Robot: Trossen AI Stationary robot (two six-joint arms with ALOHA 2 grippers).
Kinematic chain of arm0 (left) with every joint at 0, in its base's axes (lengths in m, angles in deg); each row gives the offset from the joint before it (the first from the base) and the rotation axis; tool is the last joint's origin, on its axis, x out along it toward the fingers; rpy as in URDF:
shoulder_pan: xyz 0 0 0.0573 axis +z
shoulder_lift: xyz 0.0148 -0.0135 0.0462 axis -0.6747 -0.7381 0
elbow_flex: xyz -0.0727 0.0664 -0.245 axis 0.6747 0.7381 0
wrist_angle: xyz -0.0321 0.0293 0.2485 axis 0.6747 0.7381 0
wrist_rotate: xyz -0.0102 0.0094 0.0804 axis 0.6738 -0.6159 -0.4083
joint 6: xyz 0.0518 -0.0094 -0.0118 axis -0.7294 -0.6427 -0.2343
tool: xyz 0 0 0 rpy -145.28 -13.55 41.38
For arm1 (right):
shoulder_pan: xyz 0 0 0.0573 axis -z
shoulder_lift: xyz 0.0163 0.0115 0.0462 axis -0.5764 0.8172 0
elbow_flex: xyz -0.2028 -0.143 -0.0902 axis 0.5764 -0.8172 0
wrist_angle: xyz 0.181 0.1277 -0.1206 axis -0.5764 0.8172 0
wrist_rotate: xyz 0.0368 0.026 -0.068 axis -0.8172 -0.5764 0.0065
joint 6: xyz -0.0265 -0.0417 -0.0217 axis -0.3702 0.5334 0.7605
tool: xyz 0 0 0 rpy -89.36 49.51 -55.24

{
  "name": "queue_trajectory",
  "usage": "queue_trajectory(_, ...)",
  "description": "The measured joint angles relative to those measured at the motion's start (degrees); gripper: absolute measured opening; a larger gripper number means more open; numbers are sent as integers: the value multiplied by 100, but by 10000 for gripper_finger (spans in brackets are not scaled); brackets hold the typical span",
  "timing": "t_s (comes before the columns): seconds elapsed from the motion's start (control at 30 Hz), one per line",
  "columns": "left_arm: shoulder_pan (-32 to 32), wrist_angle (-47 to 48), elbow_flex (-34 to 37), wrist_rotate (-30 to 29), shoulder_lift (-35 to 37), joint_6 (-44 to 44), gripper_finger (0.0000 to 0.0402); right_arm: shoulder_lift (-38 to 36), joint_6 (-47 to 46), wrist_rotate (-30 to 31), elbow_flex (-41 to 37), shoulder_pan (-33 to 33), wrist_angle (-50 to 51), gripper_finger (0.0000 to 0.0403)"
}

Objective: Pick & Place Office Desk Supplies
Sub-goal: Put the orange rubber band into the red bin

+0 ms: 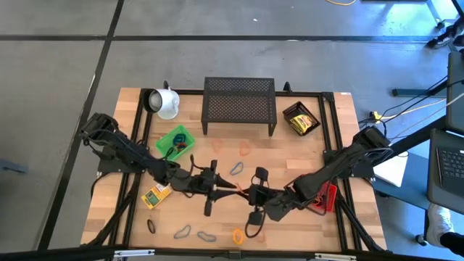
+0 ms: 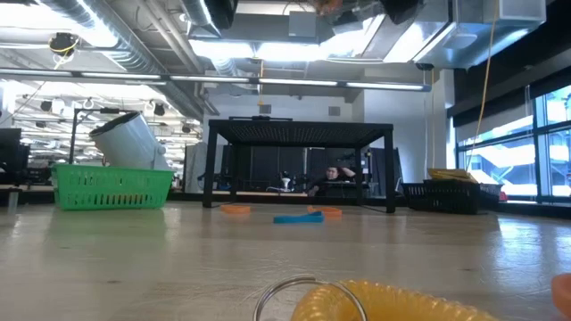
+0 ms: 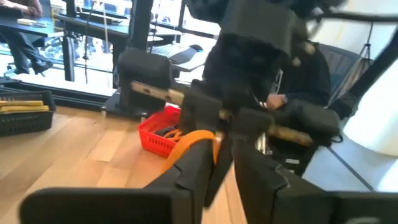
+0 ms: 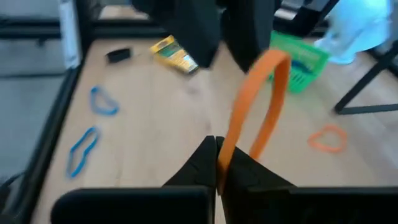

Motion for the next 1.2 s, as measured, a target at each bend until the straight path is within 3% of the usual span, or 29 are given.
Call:
queue_trajectory(0.37, -323, 827, -2, -2, 4, 403, 150, -1065, -1556, -2430, 3, -378, 2381, 4)
queue_trajectory(0.63, -349, 1539, -2, -2, 4, 1147, 149, -1185, -3446, -2537, 3, -1138, 4221, 4)
queue_trajectory(0.93, -349, 1587, -2, -3, 4, 1377, 147, -1164, -5574, -2432, 1, -1547, 6374, 4)
queue_trajectory(1.2, -349, 1608, -2, 8, 4, 1660, 147, -1160, -6382, -3092, -821, -1573, 6423, 4)
